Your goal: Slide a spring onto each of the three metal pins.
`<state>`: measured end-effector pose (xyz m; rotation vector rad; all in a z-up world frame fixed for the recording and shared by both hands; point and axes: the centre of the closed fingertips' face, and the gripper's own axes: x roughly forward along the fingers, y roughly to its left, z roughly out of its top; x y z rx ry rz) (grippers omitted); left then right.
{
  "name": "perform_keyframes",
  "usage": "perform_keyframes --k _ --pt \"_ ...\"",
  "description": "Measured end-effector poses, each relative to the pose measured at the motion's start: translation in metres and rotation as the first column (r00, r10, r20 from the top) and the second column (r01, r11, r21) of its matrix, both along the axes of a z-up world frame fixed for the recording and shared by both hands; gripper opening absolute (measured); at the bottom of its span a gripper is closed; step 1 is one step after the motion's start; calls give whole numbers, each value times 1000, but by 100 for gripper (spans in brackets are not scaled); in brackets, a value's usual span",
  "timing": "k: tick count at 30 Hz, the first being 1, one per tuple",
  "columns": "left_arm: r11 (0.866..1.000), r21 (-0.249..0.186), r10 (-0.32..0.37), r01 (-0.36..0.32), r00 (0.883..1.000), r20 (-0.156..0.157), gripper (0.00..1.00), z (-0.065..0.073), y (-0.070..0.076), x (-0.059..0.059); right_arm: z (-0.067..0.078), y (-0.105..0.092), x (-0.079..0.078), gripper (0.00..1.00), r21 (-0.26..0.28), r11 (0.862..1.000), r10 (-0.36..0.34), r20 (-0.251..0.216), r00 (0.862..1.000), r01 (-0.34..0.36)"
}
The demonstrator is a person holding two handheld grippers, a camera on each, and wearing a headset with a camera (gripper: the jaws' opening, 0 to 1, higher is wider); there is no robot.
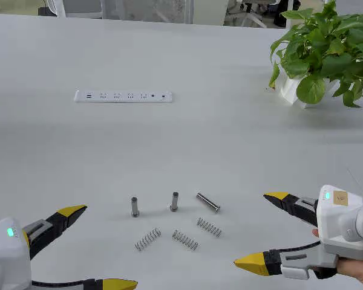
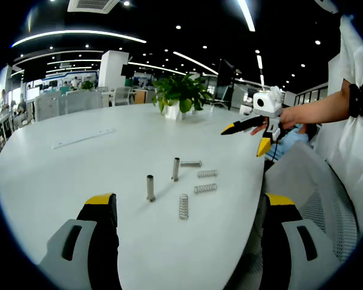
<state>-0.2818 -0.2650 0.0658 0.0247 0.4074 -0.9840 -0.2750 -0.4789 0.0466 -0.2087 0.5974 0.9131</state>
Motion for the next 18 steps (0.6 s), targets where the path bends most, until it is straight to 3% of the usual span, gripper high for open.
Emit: perform_keyframes --k 18 --pt "1000 -9 1 -1 1000 -6 99 3 -4 -2 -1 2 1 94 -1 1000 7 -11 1000 -7"
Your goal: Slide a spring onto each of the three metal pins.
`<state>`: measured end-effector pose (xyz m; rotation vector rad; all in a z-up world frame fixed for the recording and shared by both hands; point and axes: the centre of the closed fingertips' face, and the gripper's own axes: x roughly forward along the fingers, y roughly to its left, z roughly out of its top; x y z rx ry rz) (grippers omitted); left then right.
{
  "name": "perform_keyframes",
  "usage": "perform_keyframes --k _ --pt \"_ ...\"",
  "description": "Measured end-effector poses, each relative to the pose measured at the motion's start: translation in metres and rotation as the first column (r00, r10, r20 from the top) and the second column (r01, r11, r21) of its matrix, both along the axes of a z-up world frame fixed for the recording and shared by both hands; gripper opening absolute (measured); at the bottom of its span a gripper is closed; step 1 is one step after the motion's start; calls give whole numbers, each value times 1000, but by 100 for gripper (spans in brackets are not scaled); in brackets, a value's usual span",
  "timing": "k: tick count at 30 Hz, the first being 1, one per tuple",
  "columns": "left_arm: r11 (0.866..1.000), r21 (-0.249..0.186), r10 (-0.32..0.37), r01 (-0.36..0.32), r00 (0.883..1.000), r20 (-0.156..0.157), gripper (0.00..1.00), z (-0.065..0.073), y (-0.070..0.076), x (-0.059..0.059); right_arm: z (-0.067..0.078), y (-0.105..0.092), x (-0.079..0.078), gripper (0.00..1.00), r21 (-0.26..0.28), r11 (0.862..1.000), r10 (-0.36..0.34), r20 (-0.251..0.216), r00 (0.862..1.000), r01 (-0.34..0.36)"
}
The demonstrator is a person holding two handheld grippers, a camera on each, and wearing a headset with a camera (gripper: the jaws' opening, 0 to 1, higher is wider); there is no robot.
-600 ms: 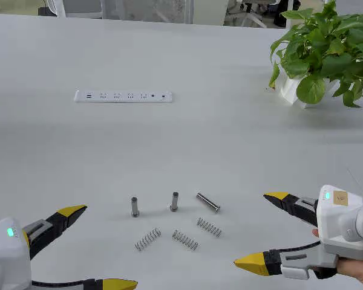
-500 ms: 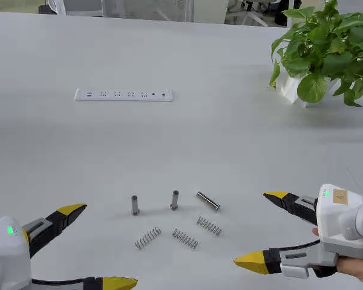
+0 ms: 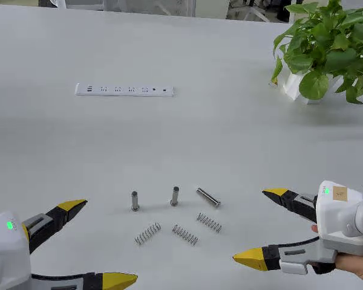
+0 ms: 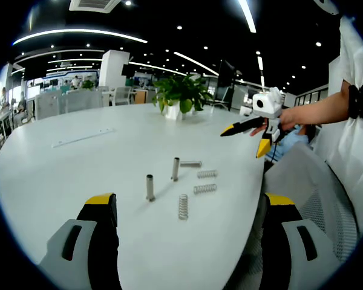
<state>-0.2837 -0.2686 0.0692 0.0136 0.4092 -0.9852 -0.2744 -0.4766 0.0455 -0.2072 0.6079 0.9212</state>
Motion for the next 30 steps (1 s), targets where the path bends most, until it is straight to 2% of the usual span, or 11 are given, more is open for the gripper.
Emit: perform_keyframes --k 23,30 --pt "1000 -13 -1 0 1000 -13 99 -4 1 1 3 4 8 92 -24 999 29 -5 1000 -29" --pt "1000 -19 1 -1 1000 -21 99 -6 2 3 8 9 19 90 -26 999 37 2 999 -37"
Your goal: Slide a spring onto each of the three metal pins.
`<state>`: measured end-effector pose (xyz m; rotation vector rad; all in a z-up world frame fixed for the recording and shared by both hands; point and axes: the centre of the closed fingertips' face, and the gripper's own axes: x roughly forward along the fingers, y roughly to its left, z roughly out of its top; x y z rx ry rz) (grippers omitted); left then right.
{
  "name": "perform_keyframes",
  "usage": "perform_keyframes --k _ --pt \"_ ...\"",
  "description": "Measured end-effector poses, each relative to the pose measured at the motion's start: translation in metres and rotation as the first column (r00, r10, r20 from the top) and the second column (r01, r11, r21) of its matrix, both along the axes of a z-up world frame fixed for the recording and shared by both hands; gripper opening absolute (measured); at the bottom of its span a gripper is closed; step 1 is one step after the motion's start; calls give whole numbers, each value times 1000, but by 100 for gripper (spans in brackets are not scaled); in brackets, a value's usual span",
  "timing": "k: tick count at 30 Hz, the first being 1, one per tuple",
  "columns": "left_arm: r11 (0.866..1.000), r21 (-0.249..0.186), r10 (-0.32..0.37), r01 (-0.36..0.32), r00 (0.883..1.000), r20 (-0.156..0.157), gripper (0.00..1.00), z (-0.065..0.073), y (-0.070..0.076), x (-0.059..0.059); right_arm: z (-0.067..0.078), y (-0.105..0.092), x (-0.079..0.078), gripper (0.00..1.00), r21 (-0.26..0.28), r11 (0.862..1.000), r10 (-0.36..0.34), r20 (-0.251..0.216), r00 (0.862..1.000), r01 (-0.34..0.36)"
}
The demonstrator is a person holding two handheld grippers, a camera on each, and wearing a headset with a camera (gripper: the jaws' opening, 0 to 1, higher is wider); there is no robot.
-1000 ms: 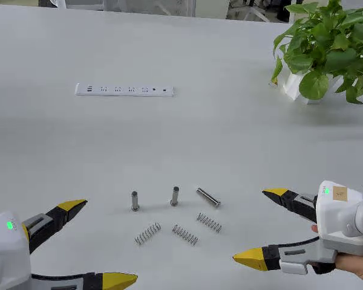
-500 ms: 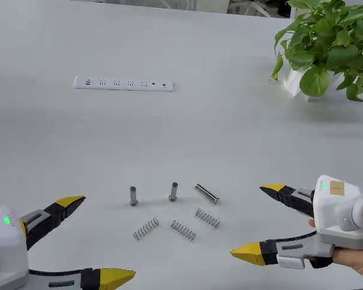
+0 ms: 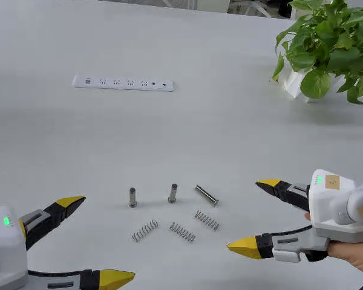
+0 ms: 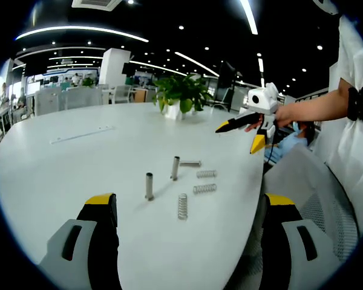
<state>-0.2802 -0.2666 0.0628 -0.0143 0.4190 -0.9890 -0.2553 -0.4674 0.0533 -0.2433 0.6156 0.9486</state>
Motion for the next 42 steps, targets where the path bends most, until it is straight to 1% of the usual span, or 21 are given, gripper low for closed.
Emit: perform_keyframes --k 8,14,26,29,30,32,35,36,40,42 --pt "1000 -4 -1 1 1000 -7 99 -2 0 3 1 8 15 84 -13 1000 11 -1 1000 -11" --pt "1000 -10 -2 2 1000 -16 99 -3 -1 5 1 17 29 76 -12 1000 19 -4 1000 -19" --pt "1000 -28 6 -7 1000 -28 99 -5 -3 13 -9 27 54 62 -48 999 15 -33 999 -16" --pt "999 -32 7 -8 999 -35 99 -6 -3 14 -13 28 61 57 -63 998 2 -54 999 -6" --pt "999 -33 6 -7 999 -38 98 -7 -3 14 -16 27 64 56 -79 997 -2 -65 998 -3" --pt "999 -34 8 -9 999 -37 98 -7 -3 15 -18 30 67 53 -94 996 7 -67 998 -13" --pt "999 -40 13 -14 999 -39 99 -7 -3 17 -22 33 72 50 -103 995 5 -93 996 -14" --pt "999 -40 14 -15 999 -41 99 -8 -3 18 -23 34 74 49 -109 994 6 -95 995 -16" --pt "999 -42 19 -20 999 -42 99 -9 -2 20 -32 37 78 45 -150 988 17 -122 992 -35" --pt "999 -34 15 -16 999 -40 99 -10 -2 20 -36 38 80 43 -167 985 18 -136 990 -41"
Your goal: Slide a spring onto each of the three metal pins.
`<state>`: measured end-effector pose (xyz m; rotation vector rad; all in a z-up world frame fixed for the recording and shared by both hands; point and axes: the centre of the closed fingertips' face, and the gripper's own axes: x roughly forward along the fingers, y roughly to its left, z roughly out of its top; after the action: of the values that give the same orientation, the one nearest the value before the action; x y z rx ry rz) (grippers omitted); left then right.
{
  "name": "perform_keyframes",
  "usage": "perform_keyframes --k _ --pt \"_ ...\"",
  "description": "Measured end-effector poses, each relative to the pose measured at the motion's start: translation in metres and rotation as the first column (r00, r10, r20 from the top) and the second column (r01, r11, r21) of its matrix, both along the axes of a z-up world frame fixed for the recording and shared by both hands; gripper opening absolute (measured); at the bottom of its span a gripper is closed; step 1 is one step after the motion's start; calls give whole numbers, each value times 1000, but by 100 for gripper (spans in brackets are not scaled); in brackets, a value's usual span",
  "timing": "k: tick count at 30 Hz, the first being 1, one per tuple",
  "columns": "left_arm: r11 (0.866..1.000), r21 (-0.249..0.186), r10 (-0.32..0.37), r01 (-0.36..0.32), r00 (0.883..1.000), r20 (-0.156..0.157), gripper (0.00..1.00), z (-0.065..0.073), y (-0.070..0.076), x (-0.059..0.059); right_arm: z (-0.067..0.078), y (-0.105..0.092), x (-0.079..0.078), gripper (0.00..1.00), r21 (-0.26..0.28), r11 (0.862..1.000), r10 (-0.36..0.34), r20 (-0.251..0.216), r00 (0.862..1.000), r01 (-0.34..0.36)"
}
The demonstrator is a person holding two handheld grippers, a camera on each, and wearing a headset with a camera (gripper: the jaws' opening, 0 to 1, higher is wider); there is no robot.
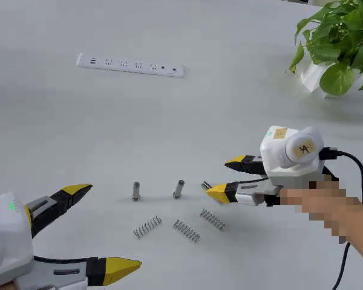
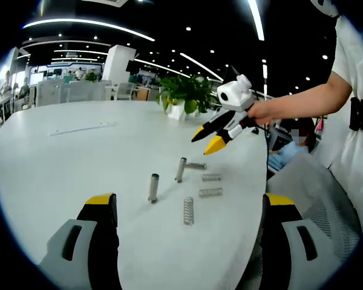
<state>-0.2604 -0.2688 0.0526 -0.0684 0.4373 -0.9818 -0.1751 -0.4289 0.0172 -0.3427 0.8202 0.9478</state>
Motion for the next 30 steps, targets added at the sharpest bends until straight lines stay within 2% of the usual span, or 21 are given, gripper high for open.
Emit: perform_keyframes --k 4,13,20,30 --pt "1000 20 -13 13 1000 2 99 -4 0 -1 -8 1 4 39 -27 1000 -8 -36 999 8" --pt "1000 10 -2 2 1000 -7 99 -7 0 1 -26 3 9 29 -86 996 3 -92 996 -11" --pt "1000 6 9 -9 1000 -9 99 -7 1 2 -39 4 10 20 -126 992 -11 -156 988 -9" --pt "1000 -6 19 -19 1000 -18 98 -10 2 2 -51 5 13 14 -174 985 -18 -198 980 -17"
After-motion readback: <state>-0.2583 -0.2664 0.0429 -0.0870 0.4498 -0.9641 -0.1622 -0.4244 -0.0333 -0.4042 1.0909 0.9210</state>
